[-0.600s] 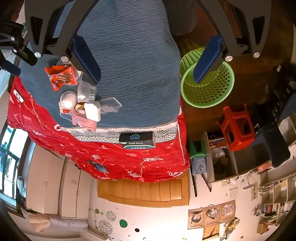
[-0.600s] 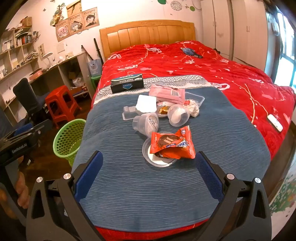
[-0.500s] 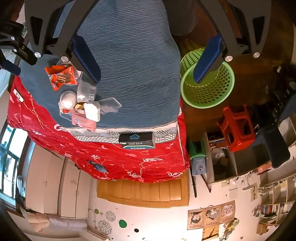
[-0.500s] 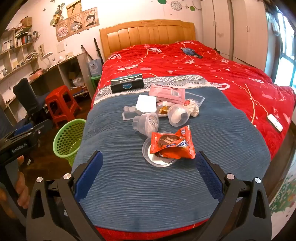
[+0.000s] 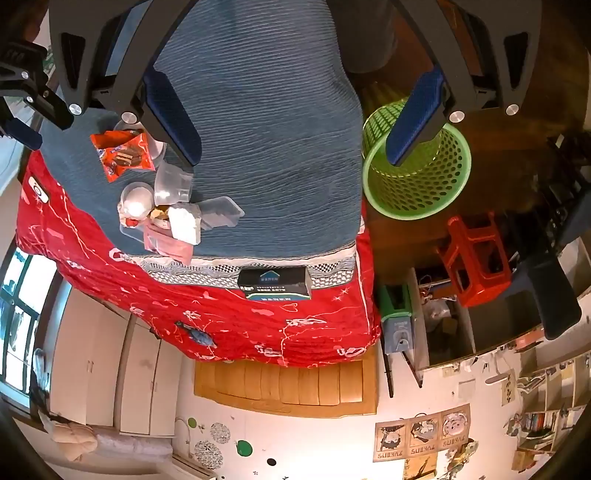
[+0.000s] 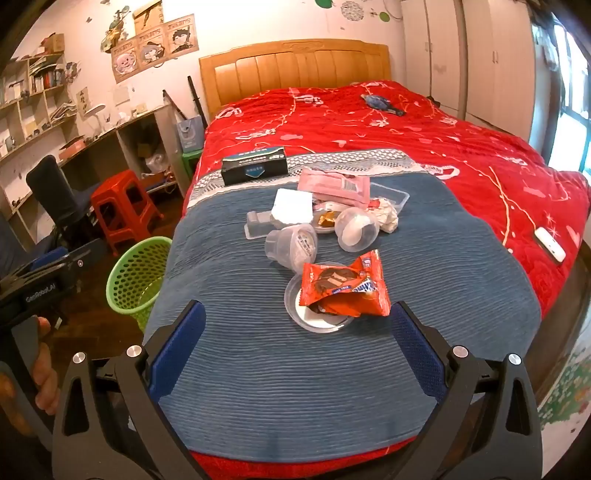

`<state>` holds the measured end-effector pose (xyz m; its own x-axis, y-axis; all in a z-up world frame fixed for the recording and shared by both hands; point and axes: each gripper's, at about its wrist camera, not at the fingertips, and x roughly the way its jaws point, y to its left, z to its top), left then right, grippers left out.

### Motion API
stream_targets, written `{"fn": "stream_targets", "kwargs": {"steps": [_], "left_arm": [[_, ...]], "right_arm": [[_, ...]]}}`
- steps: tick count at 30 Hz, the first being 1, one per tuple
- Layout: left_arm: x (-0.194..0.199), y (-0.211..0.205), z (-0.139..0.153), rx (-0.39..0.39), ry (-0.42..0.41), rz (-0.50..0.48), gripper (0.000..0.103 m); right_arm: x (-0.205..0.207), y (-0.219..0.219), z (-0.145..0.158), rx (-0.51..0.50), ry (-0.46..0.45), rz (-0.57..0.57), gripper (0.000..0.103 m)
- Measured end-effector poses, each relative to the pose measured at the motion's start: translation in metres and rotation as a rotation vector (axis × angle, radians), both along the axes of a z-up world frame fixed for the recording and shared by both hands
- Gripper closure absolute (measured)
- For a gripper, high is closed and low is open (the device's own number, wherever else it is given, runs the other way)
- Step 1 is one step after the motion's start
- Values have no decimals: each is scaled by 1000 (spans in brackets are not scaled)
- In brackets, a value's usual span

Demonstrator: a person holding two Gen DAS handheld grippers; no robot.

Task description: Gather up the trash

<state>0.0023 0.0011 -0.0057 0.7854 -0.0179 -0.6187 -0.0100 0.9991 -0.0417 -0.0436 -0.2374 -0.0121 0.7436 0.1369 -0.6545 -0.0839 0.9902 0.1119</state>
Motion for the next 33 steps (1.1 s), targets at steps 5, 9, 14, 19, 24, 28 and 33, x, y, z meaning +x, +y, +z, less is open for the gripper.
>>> {"fn": "stream_targets", "kwargs": {"steps": [5,9,14,19,24,28,33], "left_arm": [[2,0,-3,-5,5,2,6],[2,3,-5,-10,9,2,6],[3,3,-5,-10,10,2,6],[3,3,-5,-11,9,4,6],[3,4,-6,-10,11,3,6],[3,4,-5,-11,10,3,6],[2,5,-8,-11,10,8,6]], "right_arm": [[0,0,0,-1,0,-1,5],[-1,0,1,-1,1,-1,5],[-1,0,1,0,1,-1,5],[-1,0,0,0,0,-2,5],[0,-1,0,1,2,-2,5],[0,0,-1,1,4,-2,5],[0,0,-1,1,4,-2,5]]}}
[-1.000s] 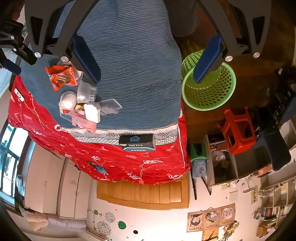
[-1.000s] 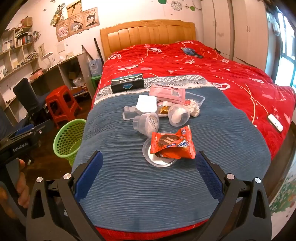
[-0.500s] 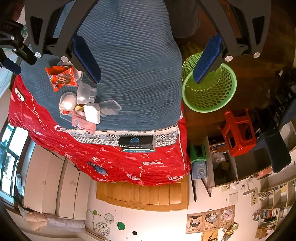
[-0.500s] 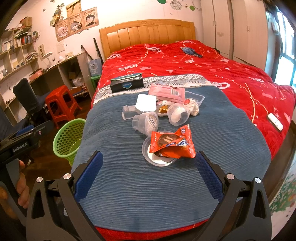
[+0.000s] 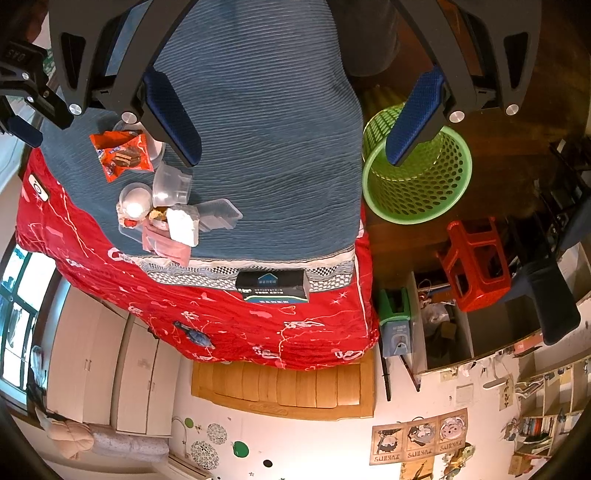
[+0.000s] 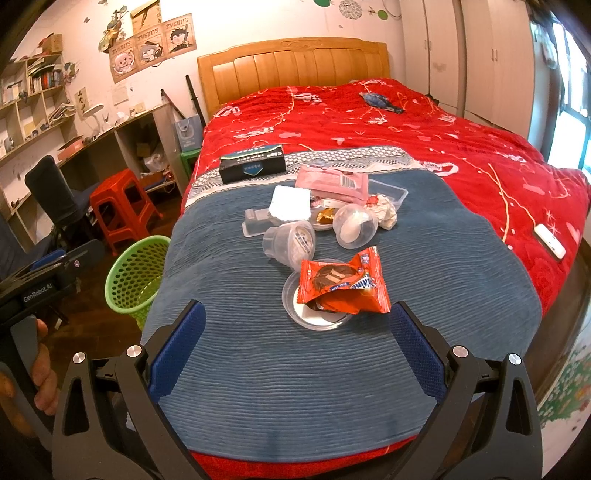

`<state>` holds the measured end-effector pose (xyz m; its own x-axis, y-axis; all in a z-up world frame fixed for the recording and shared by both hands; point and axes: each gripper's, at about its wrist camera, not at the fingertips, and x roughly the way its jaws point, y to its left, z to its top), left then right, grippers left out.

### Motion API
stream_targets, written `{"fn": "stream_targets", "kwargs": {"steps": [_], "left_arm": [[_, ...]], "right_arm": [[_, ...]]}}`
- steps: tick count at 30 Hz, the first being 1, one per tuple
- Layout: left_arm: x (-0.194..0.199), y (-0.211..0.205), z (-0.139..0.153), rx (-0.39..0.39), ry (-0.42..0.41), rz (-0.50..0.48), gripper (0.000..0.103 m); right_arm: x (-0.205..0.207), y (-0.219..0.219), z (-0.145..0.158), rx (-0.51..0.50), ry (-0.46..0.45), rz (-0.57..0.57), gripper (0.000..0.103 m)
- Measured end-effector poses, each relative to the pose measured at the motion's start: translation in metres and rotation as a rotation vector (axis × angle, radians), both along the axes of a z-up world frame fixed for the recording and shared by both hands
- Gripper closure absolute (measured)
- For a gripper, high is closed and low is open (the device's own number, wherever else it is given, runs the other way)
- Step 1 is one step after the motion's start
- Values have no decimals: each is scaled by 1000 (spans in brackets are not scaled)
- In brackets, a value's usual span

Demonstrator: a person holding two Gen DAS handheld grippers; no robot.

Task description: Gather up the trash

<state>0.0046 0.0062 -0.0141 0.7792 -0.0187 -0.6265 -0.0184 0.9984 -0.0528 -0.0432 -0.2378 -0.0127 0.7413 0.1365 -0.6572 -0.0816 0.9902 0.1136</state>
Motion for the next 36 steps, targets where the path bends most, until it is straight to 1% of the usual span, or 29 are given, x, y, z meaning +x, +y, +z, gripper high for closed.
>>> {"fn": "stream_targets", "kwargs": {"steps": [3,7,27,36], "left_arm": [[0,0,0,-2,4,-1,6],[0,0,0,0,2,-1,6],[-1,0,-3,-3,12,-9,6],[7,-6,6,-2,23,-19,6]], "right_arm": [[0,0,0,1,2,-3,5],[1,-5,-8,-1,5,-9,5],[4,-10,-6,-4,5,-15,5],[9,-14,-1,-11,4,-25,5]]}}
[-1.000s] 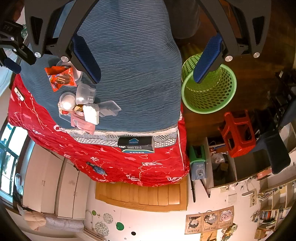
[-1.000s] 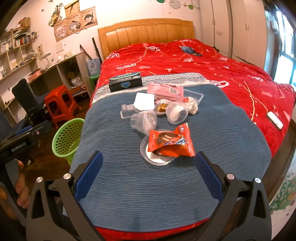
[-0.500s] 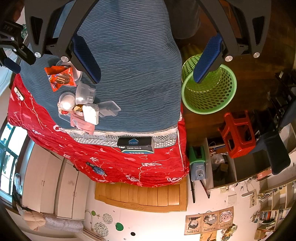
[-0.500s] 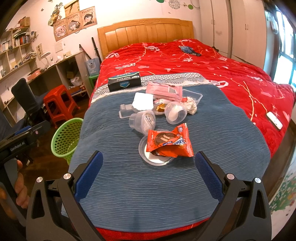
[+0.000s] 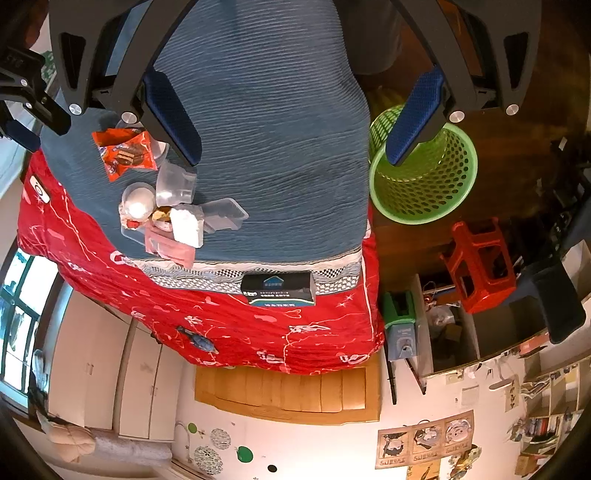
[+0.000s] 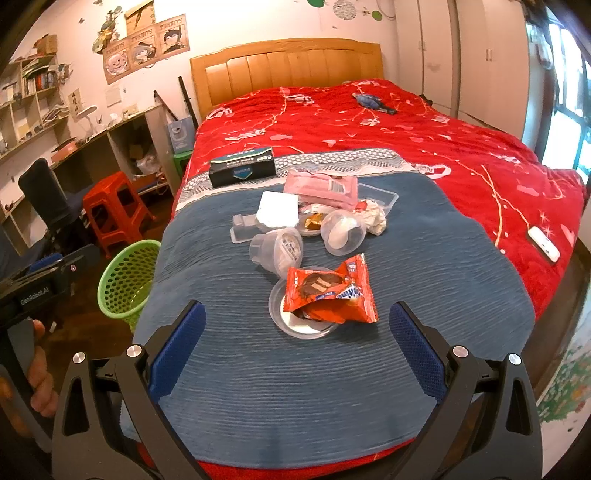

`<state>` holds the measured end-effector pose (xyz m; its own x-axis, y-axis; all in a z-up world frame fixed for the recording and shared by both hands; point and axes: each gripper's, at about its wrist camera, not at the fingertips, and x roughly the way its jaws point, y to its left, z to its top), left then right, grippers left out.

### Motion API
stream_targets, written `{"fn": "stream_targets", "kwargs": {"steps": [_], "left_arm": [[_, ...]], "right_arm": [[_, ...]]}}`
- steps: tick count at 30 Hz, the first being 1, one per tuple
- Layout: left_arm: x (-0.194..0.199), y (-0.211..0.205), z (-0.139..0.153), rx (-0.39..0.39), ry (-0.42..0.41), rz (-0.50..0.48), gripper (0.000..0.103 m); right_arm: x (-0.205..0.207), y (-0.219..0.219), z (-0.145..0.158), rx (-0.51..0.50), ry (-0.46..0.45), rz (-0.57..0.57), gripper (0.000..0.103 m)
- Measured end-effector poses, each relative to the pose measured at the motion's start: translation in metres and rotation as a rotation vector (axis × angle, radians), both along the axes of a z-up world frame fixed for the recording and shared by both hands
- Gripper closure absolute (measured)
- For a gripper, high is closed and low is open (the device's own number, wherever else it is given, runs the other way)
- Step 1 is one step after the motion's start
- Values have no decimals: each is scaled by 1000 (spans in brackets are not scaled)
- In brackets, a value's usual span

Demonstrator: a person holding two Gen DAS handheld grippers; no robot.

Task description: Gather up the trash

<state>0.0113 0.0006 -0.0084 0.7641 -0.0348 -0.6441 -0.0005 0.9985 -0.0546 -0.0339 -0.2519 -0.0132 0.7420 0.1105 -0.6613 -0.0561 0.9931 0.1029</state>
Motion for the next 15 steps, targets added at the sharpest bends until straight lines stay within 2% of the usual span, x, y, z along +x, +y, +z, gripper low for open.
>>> {"fn": "stream_targets", "kwargs": {"steps": [8,15], "left_arm": [[2,-2,11,20,1,-10,6],[16,-3,16,31,0,-16,6]], "right_arm": [[5,-2,6,3,-8,-6,5],[12,-4,4,-33,-4,-10,5]]}}
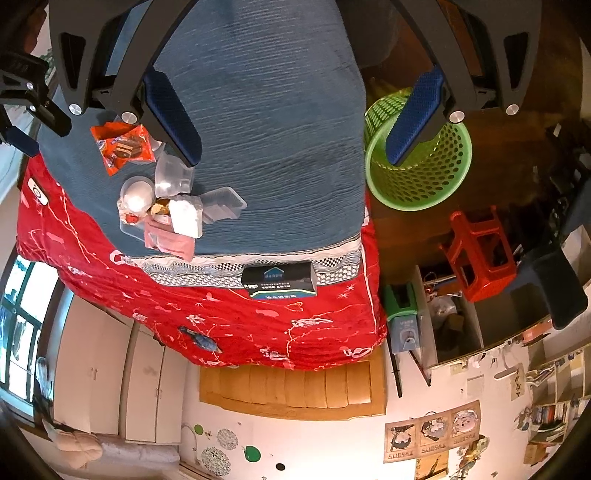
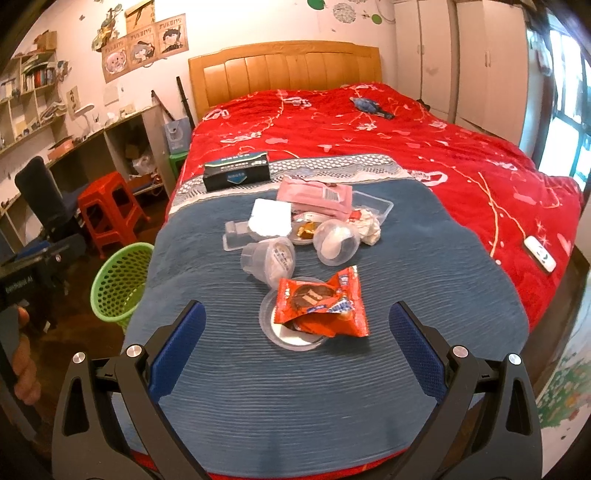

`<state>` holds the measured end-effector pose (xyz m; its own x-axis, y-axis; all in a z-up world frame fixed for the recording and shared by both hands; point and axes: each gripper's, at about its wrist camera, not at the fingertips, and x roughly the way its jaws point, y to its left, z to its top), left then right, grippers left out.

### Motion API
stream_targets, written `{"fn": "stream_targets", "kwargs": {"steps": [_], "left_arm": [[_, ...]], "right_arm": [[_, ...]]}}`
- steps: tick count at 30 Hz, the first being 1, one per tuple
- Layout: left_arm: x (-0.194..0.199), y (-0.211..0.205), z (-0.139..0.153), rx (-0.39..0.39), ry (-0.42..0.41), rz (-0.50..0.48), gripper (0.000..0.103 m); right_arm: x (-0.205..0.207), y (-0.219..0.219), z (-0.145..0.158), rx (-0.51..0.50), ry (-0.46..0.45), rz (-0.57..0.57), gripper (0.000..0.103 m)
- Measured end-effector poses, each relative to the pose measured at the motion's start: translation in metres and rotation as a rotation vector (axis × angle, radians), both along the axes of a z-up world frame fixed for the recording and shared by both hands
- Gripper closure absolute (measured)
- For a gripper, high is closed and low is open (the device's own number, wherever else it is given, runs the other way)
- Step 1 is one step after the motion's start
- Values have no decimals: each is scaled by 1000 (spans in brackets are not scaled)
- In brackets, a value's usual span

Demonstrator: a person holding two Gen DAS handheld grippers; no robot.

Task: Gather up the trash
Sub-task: 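Move the right tool to the orange wrapper while the left tool approaches the clear cup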

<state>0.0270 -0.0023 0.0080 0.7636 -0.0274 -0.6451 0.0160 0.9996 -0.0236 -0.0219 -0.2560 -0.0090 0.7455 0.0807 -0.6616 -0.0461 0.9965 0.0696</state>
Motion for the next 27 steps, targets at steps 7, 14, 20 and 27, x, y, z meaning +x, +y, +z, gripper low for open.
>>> {"fn": "stream_targets", "kwargs": {"steps": [7,14,20,27], "left_arm": [[27,-1,-3,-28,38,-32,6],[54,-13,-2,20,40,-63,6],[64,-24,-15,12,72,-96,6],[75,-33,-28,-23,102,-117,6]], "right_arm": [[11,-14,-6,-27,24,-8,5],[30,-27,-21,2,87,4,5],[42,-27,-46,16,135,34,5],[59,-29,-72,-5,175,73,5]]}}
